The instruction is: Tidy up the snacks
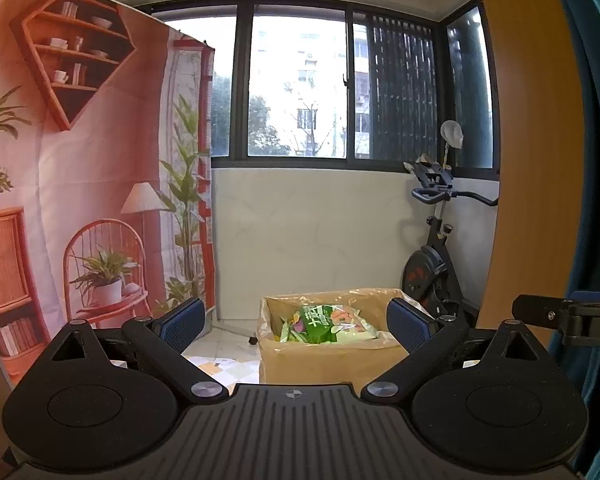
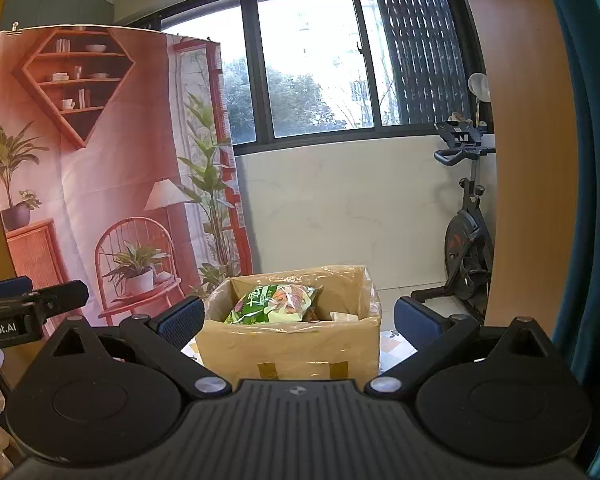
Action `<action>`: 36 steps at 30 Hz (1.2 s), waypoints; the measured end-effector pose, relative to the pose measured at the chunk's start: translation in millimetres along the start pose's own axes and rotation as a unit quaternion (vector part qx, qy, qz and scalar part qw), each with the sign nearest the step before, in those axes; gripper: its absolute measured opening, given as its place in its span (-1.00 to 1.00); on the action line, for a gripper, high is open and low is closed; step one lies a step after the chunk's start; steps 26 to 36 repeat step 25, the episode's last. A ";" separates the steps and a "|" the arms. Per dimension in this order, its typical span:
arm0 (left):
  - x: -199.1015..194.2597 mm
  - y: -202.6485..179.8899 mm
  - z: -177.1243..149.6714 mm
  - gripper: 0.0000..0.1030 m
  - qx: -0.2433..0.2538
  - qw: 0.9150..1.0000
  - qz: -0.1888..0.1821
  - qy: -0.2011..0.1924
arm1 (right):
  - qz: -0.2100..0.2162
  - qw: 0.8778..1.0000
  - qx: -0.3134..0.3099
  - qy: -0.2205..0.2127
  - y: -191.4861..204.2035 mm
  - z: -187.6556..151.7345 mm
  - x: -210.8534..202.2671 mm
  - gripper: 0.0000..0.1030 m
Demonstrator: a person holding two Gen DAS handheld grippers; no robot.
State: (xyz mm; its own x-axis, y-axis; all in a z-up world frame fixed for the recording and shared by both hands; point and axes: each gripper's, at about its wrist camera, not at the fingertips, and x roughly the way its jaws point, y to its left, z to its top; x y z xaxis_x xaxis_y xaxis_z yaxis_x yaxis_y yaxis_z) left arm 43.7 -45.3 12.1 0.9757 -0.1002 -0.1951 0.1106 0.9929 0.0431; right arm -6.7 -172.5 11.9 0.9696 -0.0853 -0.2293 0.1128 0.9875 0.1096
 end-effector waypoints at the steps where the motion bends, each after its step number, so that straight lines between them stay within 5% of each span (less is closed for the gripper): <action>1: -0.3 0.4 0.0 0.92 0.000 1.000 -0.001 0.000 | 0.000 1.000 0.000 0.000 0.0 -0.1 0.0 1.00; 36: -1.9 4.8 -1.5 0.92 -0.017 1.000 0.003 -0.001 | 0.003 1.000 -0.001 0.001 0.2 0.6 -1.6 1.00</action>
